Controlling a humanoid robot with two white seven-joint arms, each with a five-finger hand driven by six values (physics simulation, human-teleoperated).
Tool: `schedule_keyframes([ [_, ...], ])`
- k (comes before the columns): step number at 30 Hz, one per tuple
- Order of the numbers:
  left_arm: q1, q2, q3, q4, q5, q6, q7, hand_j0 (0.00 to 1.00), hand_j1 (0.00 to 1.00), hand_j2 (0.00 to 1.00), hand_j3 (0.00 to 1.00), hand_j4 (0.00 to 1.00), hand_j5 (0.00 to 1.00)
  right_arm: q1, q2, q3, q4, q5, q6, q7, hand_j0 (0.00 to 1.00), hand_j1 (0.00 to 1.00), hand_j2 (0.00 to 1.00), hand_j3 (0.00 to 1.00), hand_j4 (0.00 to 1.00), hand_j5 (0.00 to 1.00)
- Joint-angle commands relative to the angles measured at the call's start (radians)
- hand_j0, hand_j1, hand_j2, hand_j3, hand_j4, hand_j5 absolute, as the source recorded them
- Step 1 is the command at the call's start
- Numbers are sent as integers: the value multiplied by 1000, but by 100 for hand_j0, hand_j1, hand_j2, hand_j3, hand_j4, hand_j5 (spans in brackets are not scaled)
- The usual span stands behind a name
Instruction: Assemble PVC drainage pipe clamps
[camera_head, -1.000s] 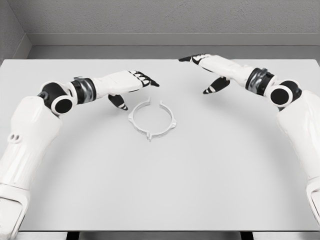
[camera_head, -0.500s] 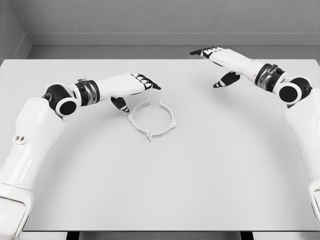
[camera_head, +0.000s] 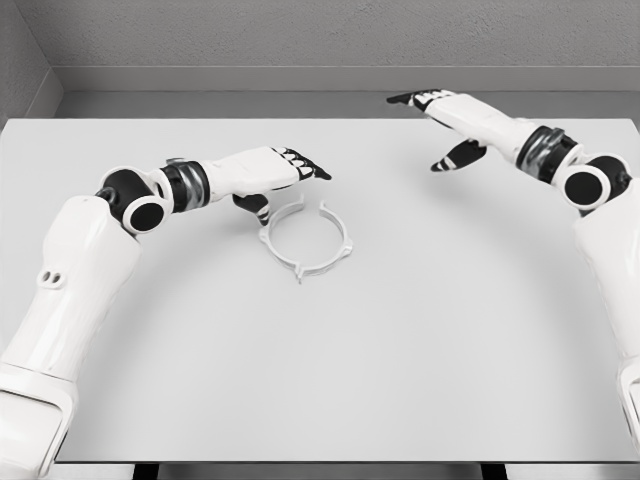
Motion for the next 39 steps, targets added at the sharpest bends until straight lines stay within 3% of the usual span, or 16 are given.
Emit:
schedule_keyframes([
  [1,0,-1,-2,0,3,-2,-6,100,100,100,100,100,100,0,0,-15,-1,-9,2,-1,100,100,100,100,100,100],
  [13,-32,13,18,-7,3,-2,-6,100,100,100,100,100,100,0,0,-15,-1,-7,2,-1,100,100,100,100,100,100],
  [19,-29,13,11,15,-58,-2,-6,100,100,100,100,100,100,0,0,-15,-1,-9,2,-1,100,100,100,100,100,100],
  [39,-20,-42,-18,35,-67,-2,-6,100,100,100,100,100,100,0,0,-15,-1,-9,2,-1,100,100,100,100,100,100],
])
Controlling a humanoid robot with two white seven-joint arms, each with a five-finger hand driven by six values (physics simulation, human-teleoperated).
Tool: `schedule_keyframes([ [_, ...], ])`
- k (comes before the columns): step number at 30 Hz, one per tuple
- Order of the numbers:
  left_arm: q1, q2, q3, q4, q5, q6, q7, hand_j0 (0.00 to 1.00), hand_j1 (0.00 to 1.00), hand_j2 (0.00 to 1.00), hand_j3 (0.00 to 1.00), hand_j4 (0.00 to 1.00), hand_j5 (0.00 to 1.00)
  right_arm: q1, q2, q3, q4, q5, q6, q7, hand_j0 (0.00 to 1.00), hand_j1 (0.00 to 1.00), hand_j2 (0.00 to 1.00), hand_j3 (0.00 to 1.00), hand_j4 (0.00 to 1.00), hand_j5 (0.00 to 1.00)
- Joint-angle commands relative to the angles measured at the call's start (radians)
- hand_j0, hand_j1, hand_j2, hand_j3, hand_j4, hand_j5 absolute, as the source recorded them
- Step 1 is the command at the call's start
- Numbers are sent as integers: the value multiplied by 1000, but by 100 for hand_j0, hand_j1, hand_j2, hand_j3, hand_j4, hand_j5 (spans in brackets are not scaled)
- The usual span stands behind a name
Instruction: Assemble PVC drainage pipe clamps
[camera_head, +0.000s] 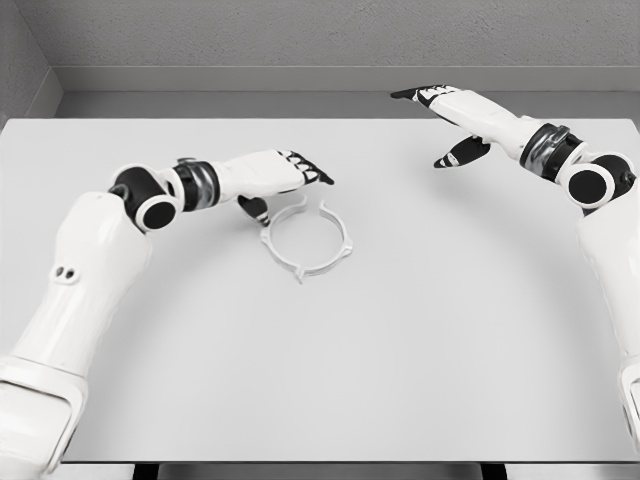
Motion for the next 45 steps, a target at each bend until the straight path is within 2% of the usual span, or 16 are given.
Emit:
schedule_keyframes([
  [1,0,-15,-4,0,3,1,-1,100,100,100,100,100,100,0,0,-1,0,-7,2,-1,100,100,100,100,100,100],
  [8,0,-17,-8,0,3,1,-1,100,100,100,100,100,100,0,0,-1,0,-8,2,-1,100,100,100,100,100,100],
  [11,-23,15,7,0,3,1,-1,100,100,100,100,100,100,0,0,-1,-2,-8,2,-1,100,100,100,100,100,100],
  [12,-31,35,8,0,3,1,-1,100,100,100,100,100,100,0,1,0,-2,-7,2,-1,100,100,100,100,100,100],
  [14,-40,91,68,0,3,1,-1,100,100,100,100,100,100,6,4,9,0,-8,2,7,100,100,100,100,100,100],
  [17,-40,189,114,0,15,1,-1,100,100,100,100,100,100,38,1,48,6,10,2,12,100,100,100,100,100,100],
  [21,-40,328,137,0,150,1,-1,100,100,100,100,100,100,41,-7,149,1,12,2,12,100,100,100,100,100,100],
  [22,-37,328,137,0,153,1,-1,100,100,100,100,100,100,37,-7,235,-14,9,2,9,100,100,100,100,100,100],
  [23,-34,327,136,0,161,1,-1,100,100,100,100,100,100,38,-7,259,-31,7,2,4,100,100,100,100,100,100],
  [24,-29,327,134,0,175,1,-1,100,100,100,100,100,100,43,-16,262,-98,3,2,-2,100,100,100,100,100,100],
  [27,-34,327,134,-1,196,1,-1,100,100,100,100,100,100,178,-128,244,-402,-10,2,-4,100,100,100,100,100,100],
  [30,-32,327,131,-3,210,1,-1,100,100,100,100,100,100,199,-165,177,-411,-28,2,-4,100,100,100,100,100,100],
  [35,-34,328,130,-9,244,1,-1,100,100,100,100,100,100,199,-172,128,-416,-30,2,-4,100,100,100,100,100,100],
  [36,-32,328,128,-9,244,1,-1,100,100,100,100,100,100,202,-187,124,-441,-30,2,-4,100,100,100,100,100,100],
  [38,-32,333,130,-9,245,1,-1,100,100,100,100,100,100,235,-209,132,-536,-30,2,-5,100,100,100,100,100,100],
  [45,-32,333,128,-9,245,1,-1,100,100,100,100,100,100,236,-186,213,-585,-34,2,-8,100,100,100,100,100,100],
])
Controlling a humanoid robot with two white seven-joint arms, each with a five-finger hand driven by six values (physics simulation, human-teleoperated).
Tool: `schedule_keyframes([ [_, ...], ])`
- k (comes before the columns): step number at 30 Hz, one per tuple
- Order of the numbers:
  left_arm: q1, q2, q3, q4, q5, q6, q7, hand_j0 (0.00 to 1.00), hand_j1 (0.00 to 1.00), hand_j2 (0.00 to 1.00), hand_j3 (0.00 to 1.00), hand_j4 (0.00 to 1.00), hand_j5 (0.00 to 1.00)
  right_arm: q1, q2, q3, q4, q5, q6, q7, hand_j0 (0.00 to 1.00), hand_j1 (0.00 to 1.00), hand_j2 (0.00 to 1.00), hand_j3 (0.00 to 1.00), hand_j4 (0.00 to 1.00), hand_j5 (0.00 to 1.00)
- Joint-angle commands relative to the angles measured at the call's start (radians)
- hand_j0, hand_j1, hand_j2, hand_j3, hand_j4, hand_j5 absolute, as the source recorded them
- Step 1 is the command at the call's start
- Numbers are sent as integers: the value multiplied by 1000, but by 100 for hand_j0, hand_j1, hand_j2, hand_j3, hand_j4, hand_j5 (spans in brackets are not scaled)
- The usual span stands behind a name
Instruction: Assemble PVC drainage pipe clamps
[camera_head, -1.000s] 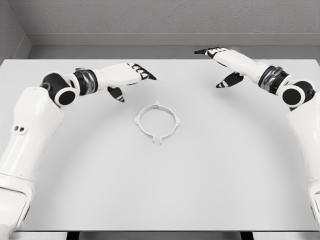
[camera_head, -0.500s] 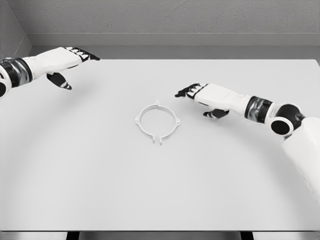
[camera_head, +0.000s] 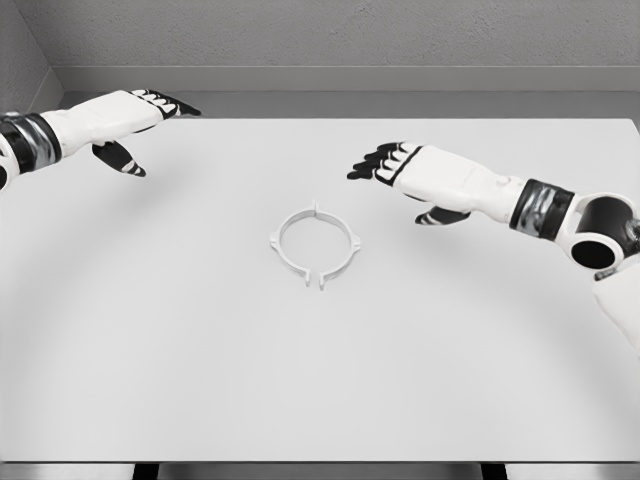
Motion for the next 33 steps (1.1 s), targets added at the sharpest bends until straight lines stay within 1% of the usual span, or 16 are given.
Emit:
schedule_keyframes([
  [1,0,1,1,0,6,3,1,100,100,100,100,100,100,0,10,33,-17,-8,2,-2,100,100,100,100,100,100],
  [7,0,2,7,-2,6,3,1,100,100,100,100,100,100,15,10,83,-17,-20,2,0,100,100,100,100,100,100],
  [10,0,2,7,-2,8,3,1,100,100,100,100,100,100,20,23,135,-66,-22,2,0,100,100,100,100,100,100],
  [12,0,4,7,-2,8,3,1,100,100,100,100,100,100,32,24,148,-86,-22,2,0,100,100,100,100,100,100],
  [13,0,4,7,-2,8,3,1,100,100,100,100,100,100,31,29,169,-100,-22,2,0,100,100,100,100,100,100],
  [17,2,2,7,-9,8,3,1,100,100,100,100,100,100,29,61,172,-99,-22,2,3,100,100,100,100,100,100],
  [19,2,2,6,-9,8,3,1,100,100,100,100,100,100,28,63,171,-86,-20,2,7,100,100,100,100,100,100],
  [22,3,2,7,-9,8,3,1,100,100,100,100,100,100,21,79,168,-40,-20,2,10,100,100,100,100,100,100],
  [24,3,4,9,-9,8,3,1,100,100,100,100,100,100,12,99,169,-34,-14,2,12,100,100,100,100,100,100],
  [26,3,16,7,-9,12,3,1,100,100,100,100,100,100,11,115,169,12,-11,2,12,100,100,100,100,100,100],
  [27,3,16,7,-9,12,3,1,100,100,100,100,100,100,11,116,168,23,-10,2,14,100,100,100,100,100,100],
  [31,6,24,7,-12,12,3,1,100,100,100,100,100,100,17,116,163,29,-8,2,32,100,100,100,100,100,100],
  [33,8,25,9,-26,16,3,1,100,100,100,100,100,100,18,118,161,46,-8,2,33,100,100,100,100,100,100],
])
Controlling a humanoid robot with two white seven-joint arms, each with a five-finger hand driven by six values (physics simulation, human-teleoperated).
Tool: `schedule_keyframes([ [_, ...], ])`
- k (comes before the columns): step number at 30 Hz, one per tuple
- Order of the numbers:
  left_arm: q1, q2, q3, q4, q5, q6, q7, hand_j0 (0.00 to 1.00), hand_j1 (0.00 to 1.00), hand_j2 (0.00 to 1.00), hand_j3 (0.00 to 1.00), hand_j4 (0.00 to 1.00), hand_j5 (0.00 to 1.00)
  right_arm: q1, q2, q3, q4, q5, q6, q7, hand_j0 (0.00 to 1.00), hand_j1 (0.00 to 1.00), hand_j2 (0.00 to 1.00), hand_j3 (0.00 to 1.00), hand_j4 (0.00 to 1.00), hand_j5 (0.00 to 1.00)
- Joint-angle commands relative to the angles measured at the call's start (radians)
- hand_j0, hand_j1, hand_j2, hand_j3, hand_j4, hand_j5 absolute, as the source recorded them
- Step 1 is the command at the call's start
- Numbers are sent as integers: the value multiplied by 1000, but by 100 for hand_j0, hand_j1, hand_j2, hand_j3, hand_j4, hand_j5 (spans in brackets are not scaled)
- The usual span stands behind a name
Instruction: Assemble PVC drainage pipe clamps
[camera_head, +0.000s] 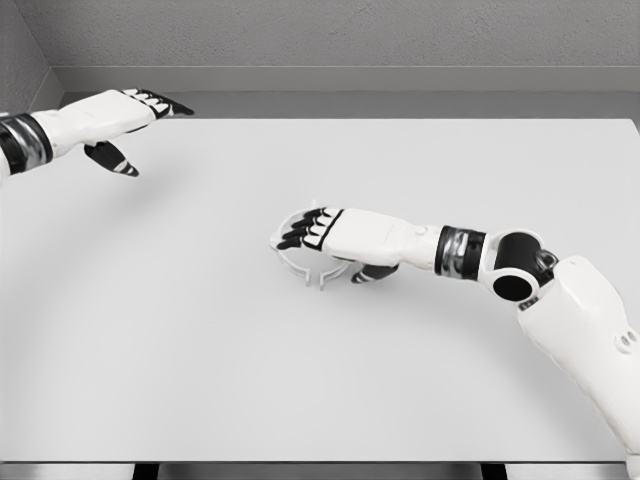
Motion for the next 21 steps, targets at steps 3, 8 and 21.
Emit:
schedule_keyframes([
  [3,0,8,1,-12,17,3,1,100,100,100,100,100,100,-5,13,-5,26,-8,2,4,100,100,100,100,100,100],
  [8,0,10,2,-13,17,3,1,100,100,100,100,100,100,-14,53,-5,38,-9,2,4,100,100,100,100,100,100],
  [21,-2,27,2,-15,28,3,1,100,100,100,100,100,100,-25,62,-5,74,-9,2,2,100,100,100,100,100,100],
])
